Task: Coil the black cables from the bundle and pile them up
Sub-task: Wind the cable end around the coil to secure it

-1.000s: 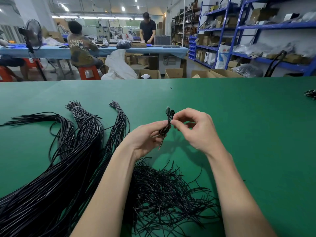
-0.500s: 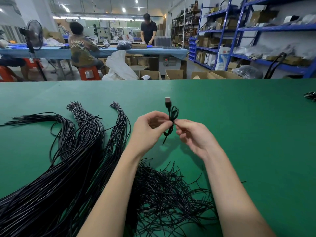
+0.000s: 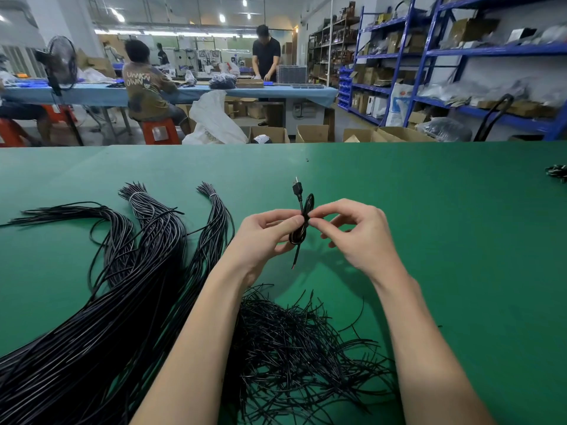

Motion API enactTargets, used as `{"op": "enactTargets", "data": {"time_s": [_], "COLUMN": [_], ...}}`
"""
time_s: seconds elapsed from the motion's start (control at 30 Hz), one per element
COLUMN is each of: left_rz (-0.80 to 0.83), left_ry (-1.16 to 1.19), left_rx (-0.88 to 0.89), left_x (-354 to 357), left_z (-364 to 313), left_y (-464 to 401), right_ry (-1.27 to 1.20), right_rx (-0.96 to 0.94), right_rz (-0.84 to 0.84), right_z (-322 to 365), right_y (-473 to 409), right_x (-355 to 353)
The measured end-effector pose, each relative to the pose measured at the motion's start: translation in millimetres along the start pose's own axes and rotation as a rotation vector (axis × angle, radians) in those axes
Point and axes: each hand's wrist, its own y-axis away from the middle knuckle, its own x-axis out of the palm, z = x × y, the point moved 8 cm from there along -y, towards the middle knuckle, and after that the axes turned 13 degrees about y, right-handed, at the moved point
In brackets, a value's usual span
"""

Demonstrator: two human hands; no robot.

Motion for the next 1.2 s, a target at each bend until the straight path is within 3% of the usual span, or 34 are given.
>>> {"op": "enactTargets", "data": {"time_s": [0.13, 0.37, 0.57, 0.8, 0.97, 1.1, 1.2], "left_rz": [0.002, -0.063, -0.143, -0.111, -0.089, 0.019, -0.022], "left_ry": [-0.176, -0.25, -0.17, -0.007, -0.044, -0.178, -0.156], "left_rx": [0.014, 0.035, 0.086, -0.017, 0.093, 0.306, 0.281], "left_x": [2, 3, 1, -4, -8, 5, 1], "left_z": [-3, -4, -10, -6, -12, -23, -21], "left_y": [0, 1, 4, 1, 1, 8, 4], "right_ry": [0.039, 0.136, 0.21, 0.196, -0.105, -0.794, -0.887], "right_rx": [-0.041, -0.063, -0.115, -0.051, 0.268, 0.775, 0.76], "right_rz": [0.004, 0.045, -0.025, -0.08, 0.032, 0.179, 0.25], "right_z": [0, -1, 9, 10, -5, -23, -19], "right_y": [0, -1, -3, -2, -1, 17, 19], "right_x": [-2, -1, 4, 8, 13, 40, 46]}}
